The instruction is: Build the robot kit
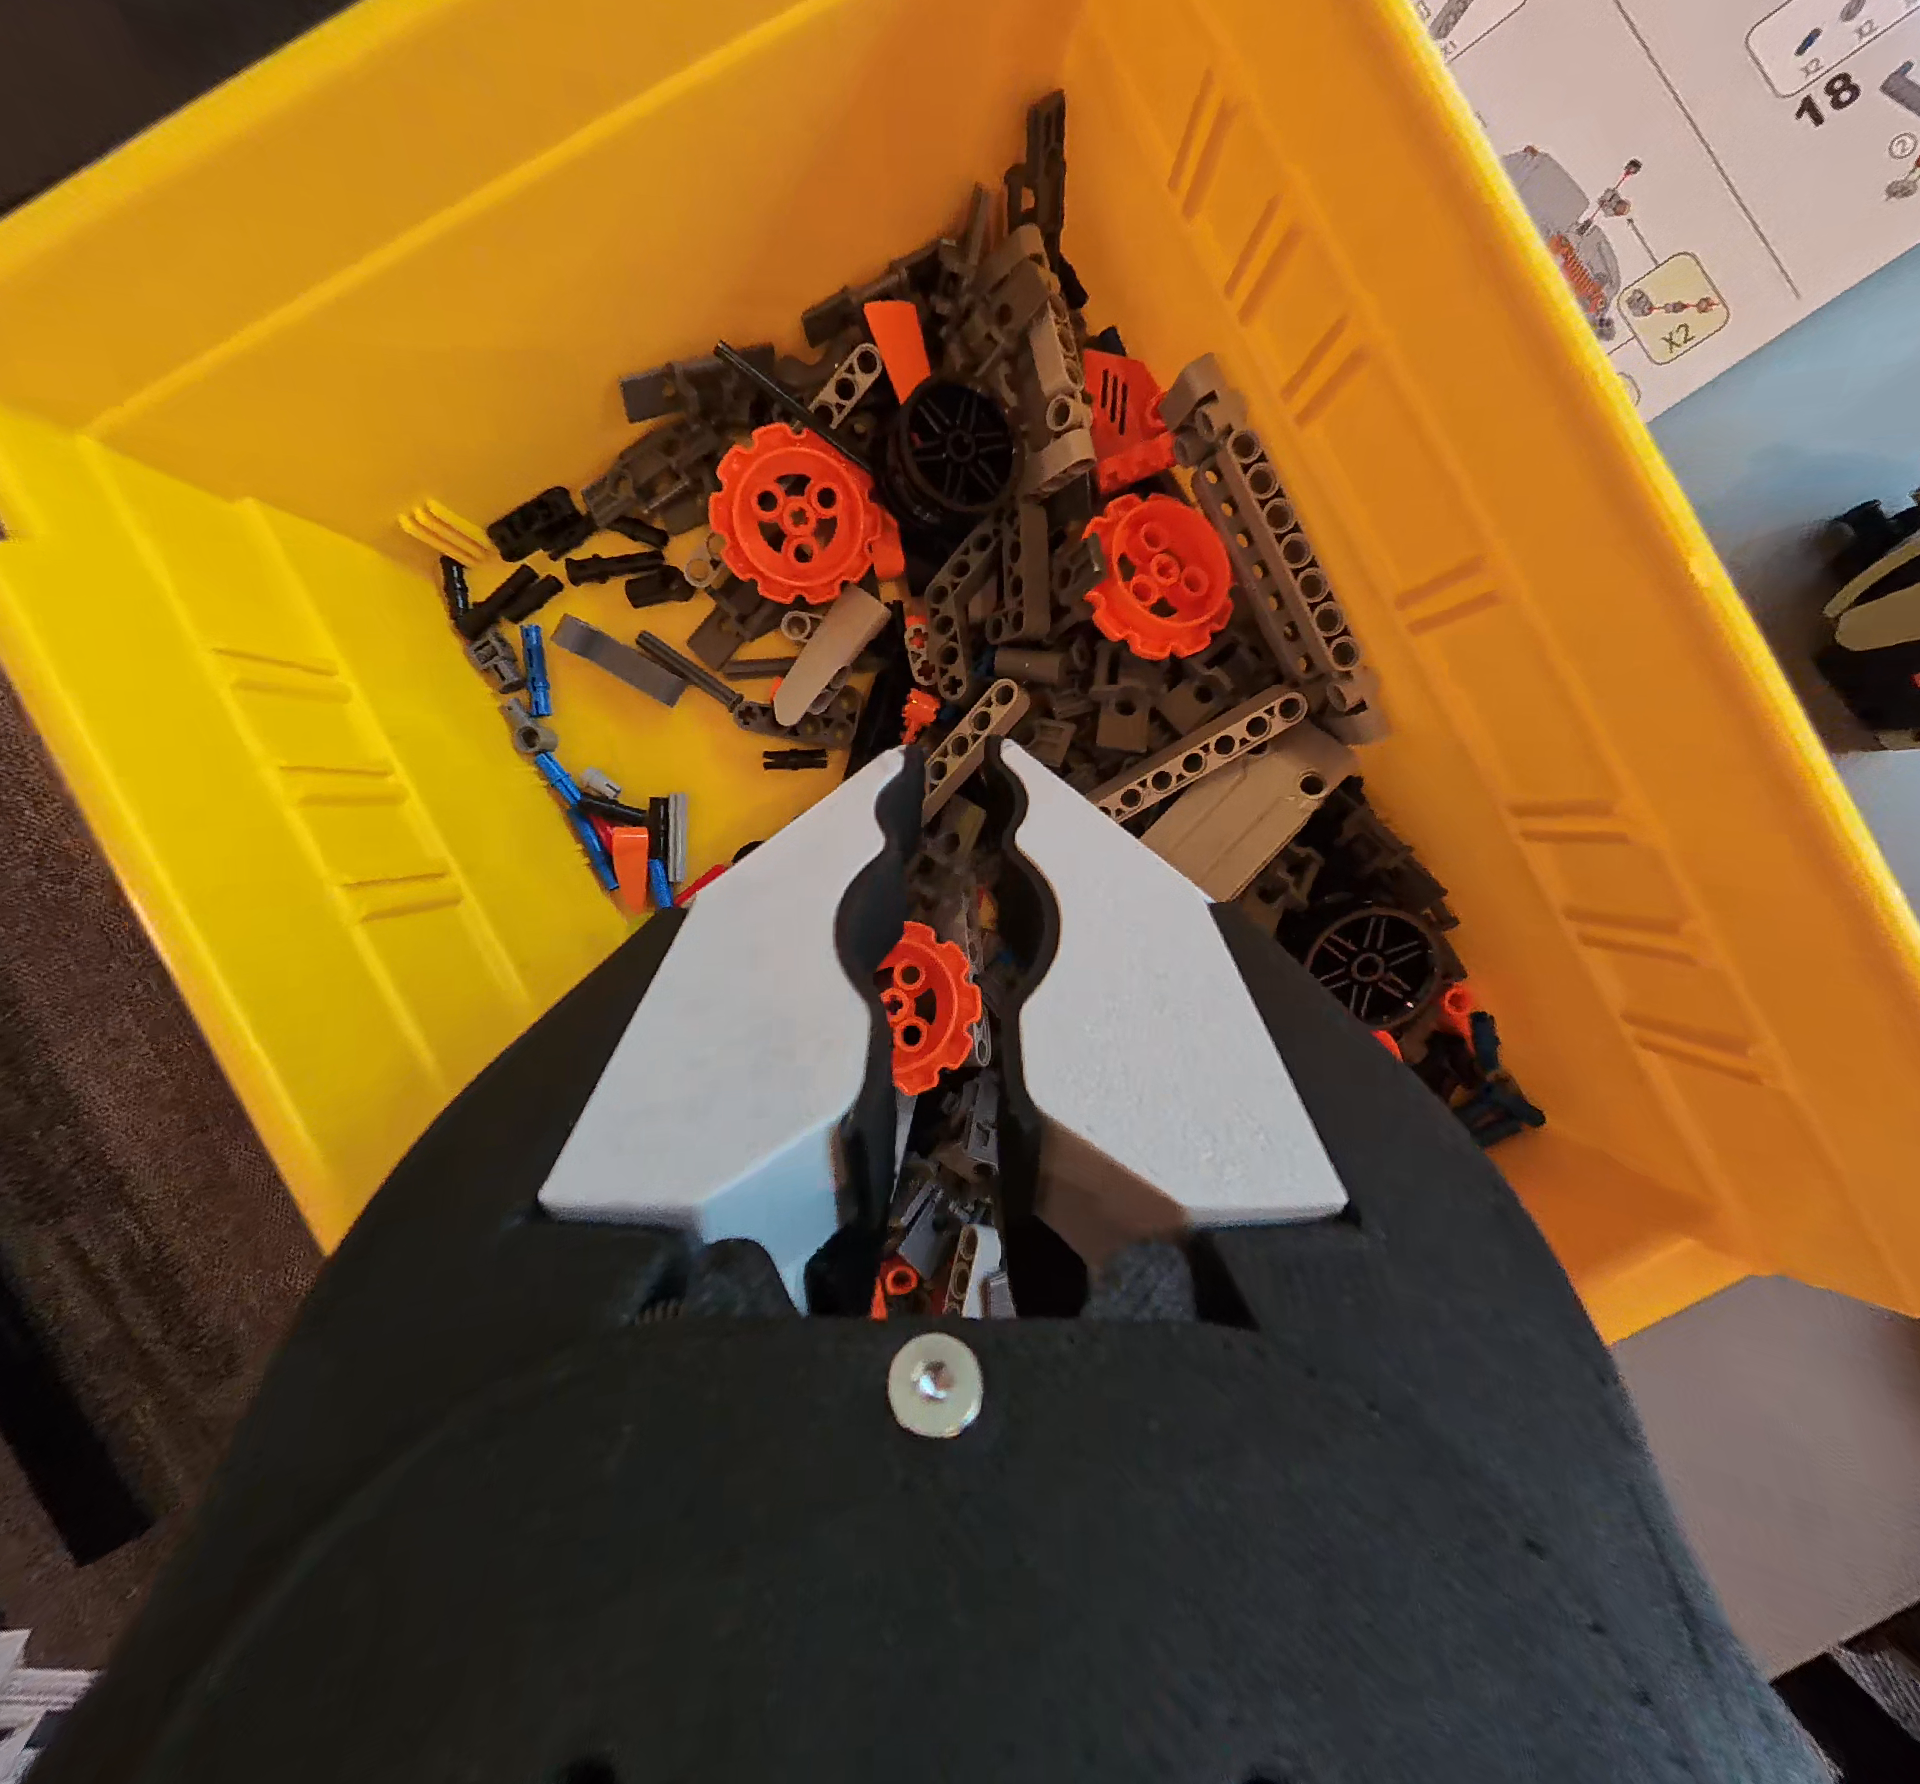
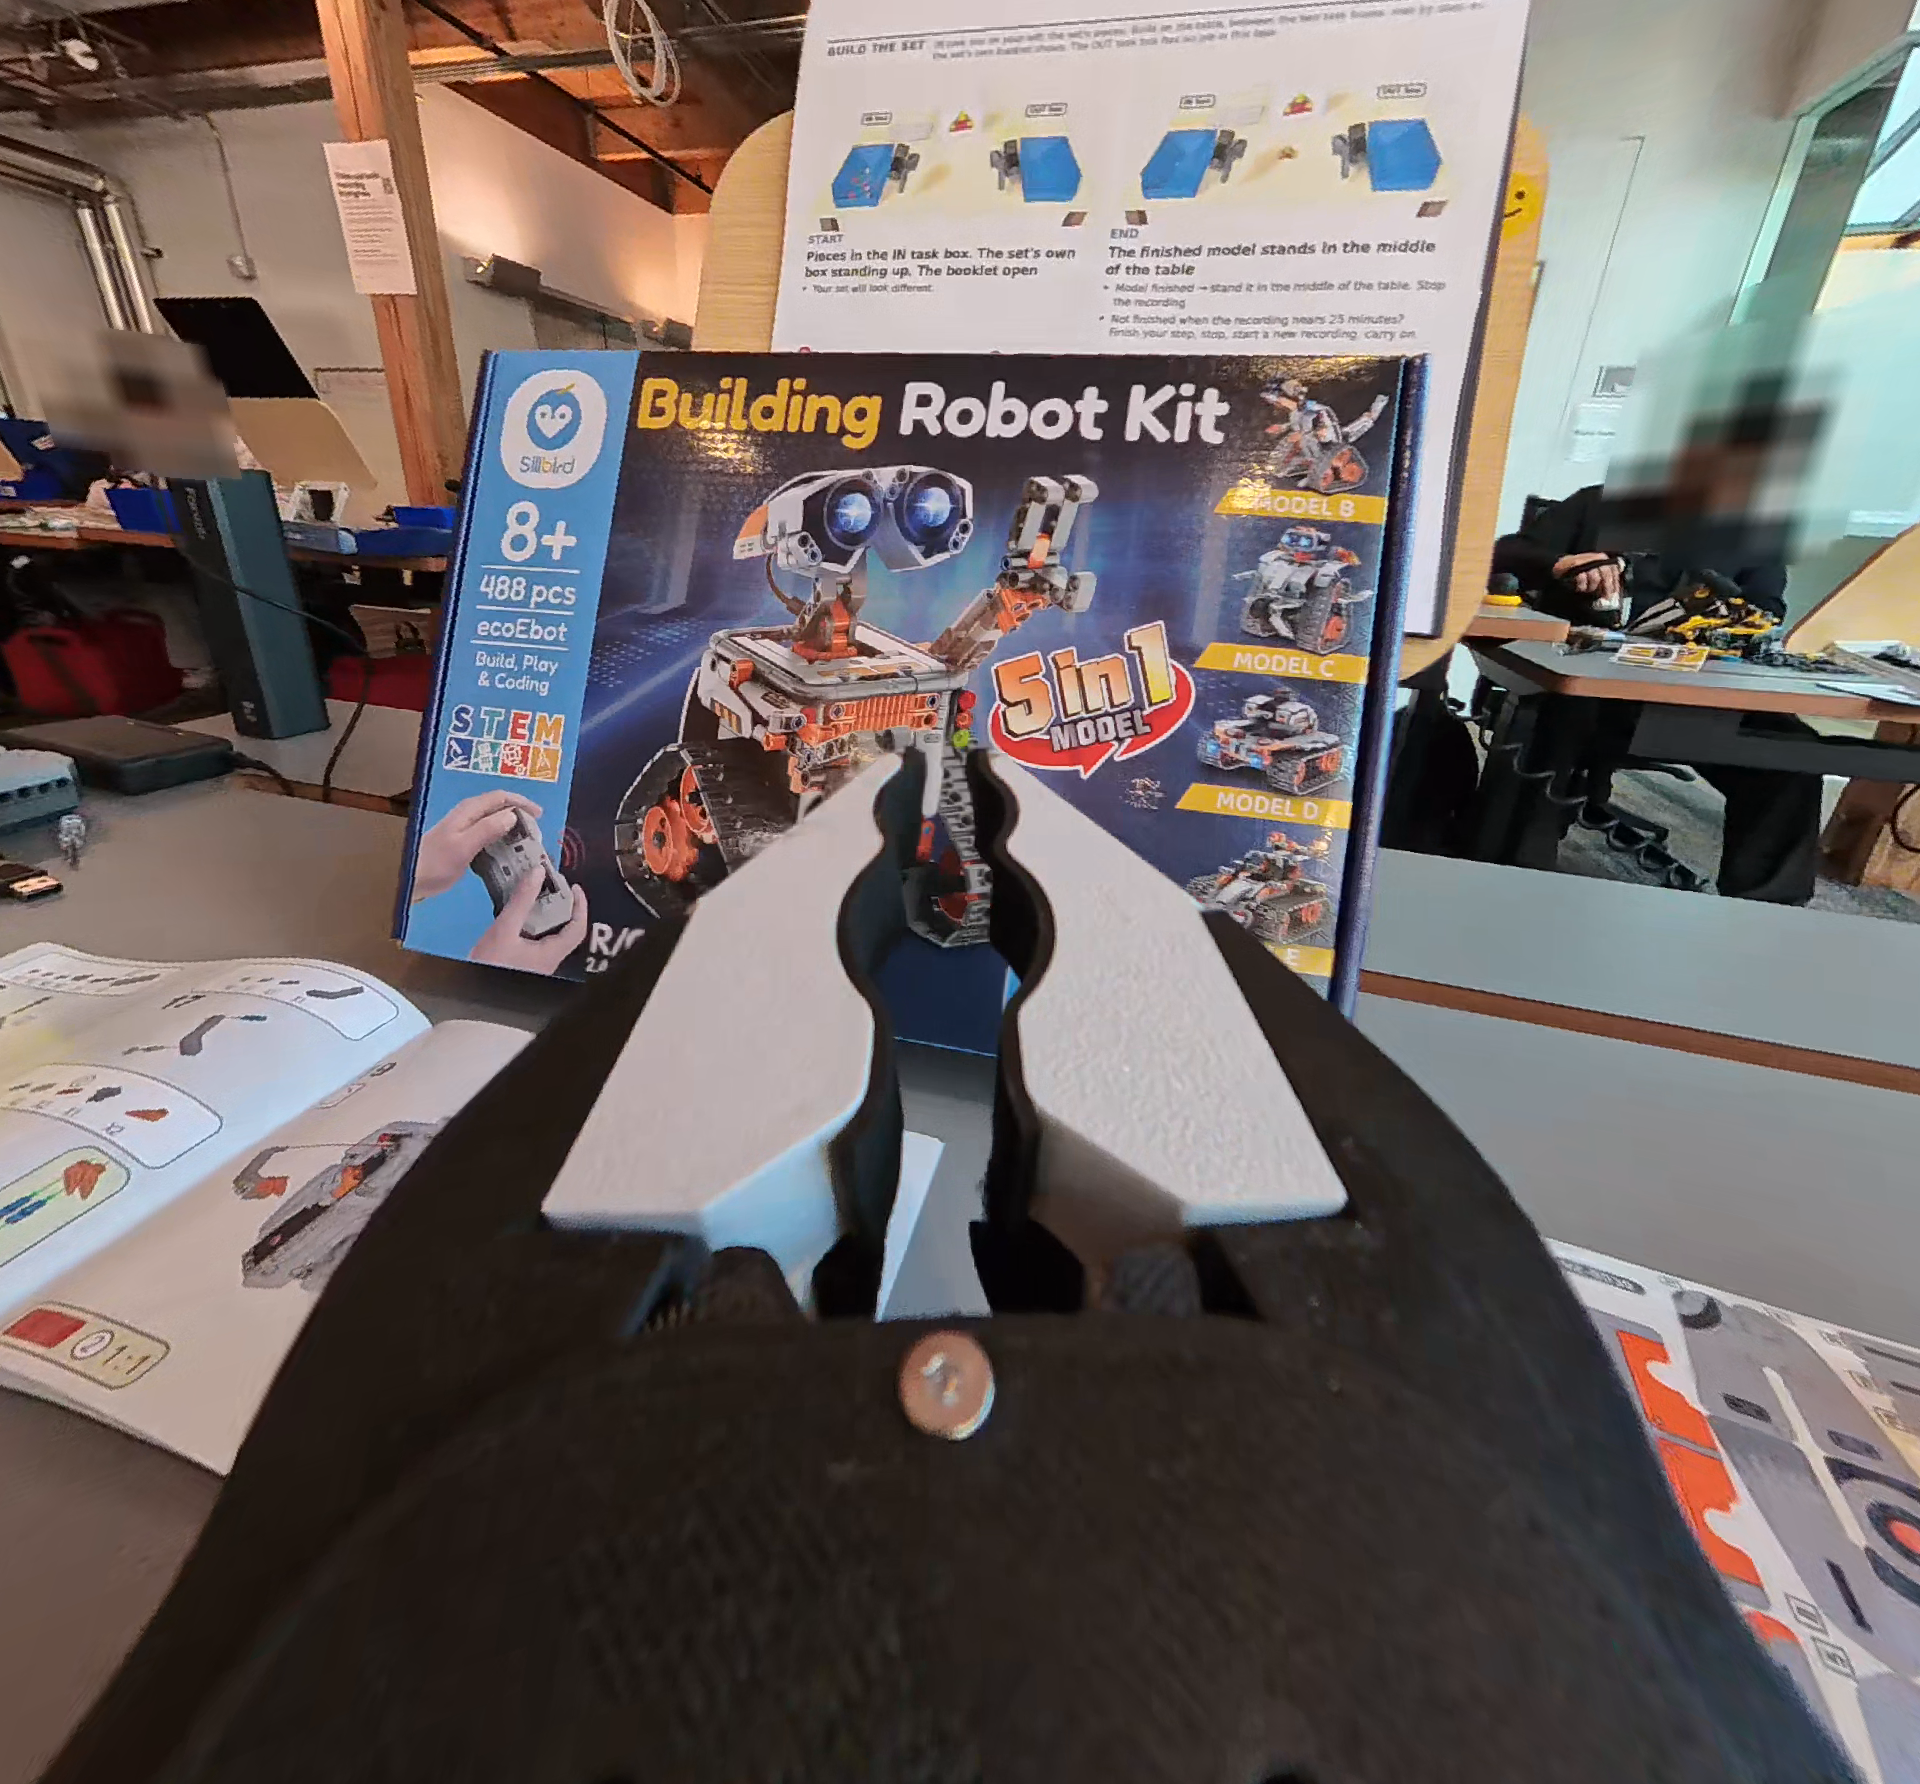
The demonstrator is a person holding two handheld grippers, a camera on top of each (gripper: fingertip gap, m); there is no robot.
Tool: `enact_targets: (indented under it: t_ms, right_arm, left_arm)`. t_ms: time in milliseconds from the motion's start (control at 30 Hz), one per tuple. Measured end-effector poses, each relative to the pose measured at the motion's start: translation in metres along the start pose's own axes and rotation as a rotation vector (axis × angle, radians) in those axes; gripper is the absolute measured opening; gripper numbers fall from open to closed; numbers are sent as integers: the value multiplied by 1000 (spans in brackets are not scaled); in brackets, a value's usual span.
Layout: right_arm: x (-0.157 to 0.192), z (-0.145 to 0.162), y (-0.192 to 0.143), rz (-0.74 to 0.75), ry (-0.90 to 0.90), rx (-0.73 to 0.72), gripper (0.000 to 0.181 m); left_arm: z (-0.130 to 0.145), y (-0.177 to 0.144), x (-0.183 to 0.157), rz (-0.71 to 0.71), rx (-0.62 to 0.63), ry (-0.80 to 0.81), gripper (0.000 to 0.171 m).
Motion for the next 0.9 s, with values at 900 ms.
enact_targets:
  t_ms: [900]
  right_arm:
    - [115,10,4,-530,90,82,11]
  left_arm:
    - [-34,-8,20,-32,98,-19,27]
Point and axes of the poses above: each gripper's, where its closed fingertips meet, y out along the fingers, z out of its underside, x = y × z across the jaws, the point moved 10 cm from there along -y, back along the fingers, and after that the axes turned 15 degrees about -x, right-handed, at the moved point
